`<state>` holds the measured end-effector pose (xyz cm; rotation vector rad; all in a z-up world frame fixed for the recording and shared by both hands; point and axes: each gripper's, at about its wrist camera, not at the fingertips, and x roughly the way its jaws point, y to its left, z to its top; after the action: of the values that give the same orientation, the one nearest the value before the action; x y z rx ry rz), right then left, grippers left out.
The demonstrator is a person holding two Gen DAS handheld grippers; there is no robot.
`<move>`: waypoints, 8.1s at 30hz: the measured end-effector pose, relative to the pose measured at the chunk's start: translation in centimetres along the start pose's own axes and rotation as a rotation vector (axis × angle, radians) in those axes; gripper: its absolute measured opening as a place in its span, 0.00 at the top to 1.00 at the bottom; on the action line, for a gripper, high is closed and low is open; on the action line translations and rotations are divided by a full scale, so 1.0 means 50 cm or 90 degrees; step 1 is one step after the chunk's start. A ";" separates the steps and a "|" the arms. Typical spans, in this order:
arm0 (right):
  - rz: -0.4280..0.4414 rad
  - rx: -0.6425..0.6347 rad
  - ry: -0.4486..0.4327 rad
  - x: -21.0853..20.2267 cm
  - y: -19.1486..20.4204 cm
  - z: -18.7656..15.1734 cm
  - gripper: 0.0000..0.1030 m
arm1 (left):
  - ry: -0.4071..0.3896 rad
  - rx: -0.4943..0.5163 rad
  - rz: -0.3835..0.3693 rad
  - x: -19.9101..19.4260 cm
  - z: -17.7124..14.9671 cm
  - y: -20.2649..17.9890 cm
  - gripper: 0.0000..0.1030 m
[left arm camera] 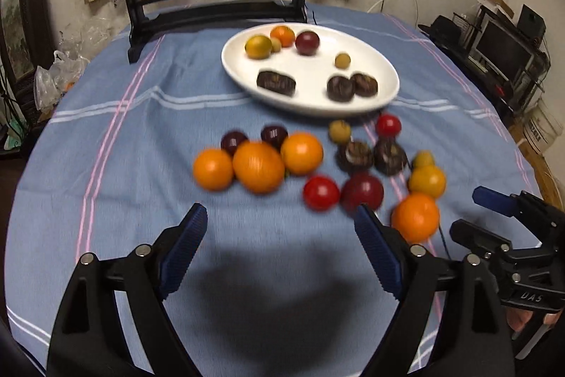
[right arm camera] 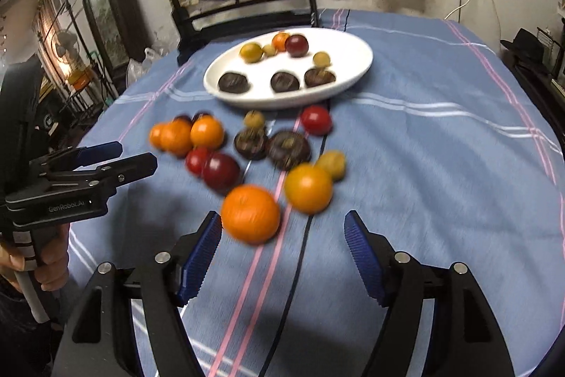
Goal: Organize fruits
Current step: 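Grasp an orange tangerine with the right tool while the left tool grasps another tangerine, then carry both tangerines over the white plate and open both tools, then grasp a large yellow-orange fruit with the right tool while the left tool grasps a tangerine, then carry both fruits over the white plate and open both tools, then grasp a small yellow fruit with the right tool while the left tool grasps a red tomato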
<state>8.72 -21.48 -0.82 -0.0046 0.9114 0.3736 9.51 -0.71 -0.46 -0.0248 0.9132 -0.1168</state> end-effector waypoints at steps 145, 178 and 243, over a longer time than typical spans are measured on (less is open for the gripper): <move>-0.094 -0.065 0.055 0.123 0.008 0.043 0.62 | 0.029 -0.028 0.059 0.053 -0.041 0.050 0.15; -0.033 -0.031 0.010 0.076 -0.009 0.021 0.62 | 0.045 -0.012 0.050 0.107 0.025 0.062 0.59; -0.044 0.010 -0.055 0.043 -0.044 0.120 0.28 | -0.054 0.019 0.032 0.019 0.122 -0.005 0.10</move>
<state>15.25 -21.88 0.88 -0.0053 0.8261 0.3006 14.88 -1.24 2.51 0.0205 0.8265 -0.0813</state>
